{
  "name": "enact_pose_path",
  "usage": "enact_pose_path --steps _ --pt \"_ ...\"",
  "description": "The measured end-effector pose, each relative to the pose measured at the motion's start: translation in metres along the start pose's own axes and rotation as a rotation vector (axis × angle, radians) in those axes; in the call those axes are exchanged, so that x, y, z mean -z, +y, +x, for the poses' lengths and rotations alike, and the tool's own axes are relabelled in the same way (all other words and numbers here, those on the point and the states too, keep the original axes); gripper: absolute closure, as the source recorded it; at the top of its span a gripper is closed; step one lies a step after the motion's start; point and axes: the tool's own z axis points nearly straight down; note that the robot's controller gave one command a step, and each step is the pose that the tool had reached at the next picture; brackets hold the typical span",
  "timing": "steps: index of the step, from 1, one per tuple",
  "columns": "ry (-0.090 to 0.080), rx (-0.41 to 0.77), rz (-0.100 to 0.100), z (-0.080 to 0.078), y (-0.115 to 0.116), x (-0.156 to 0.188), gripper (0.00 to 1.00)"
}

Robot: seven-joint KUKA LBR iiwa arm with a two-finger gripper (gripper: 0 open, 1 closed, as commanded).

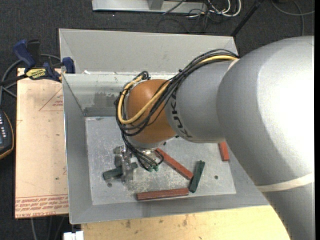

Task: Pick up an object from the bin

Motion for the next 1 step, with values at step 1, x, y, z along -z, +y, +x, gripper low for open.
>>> enact_pose_path --steps 1 --pt "-0.009 0.000 0.000 -0.0028 0.0009 0.1131 1.00"
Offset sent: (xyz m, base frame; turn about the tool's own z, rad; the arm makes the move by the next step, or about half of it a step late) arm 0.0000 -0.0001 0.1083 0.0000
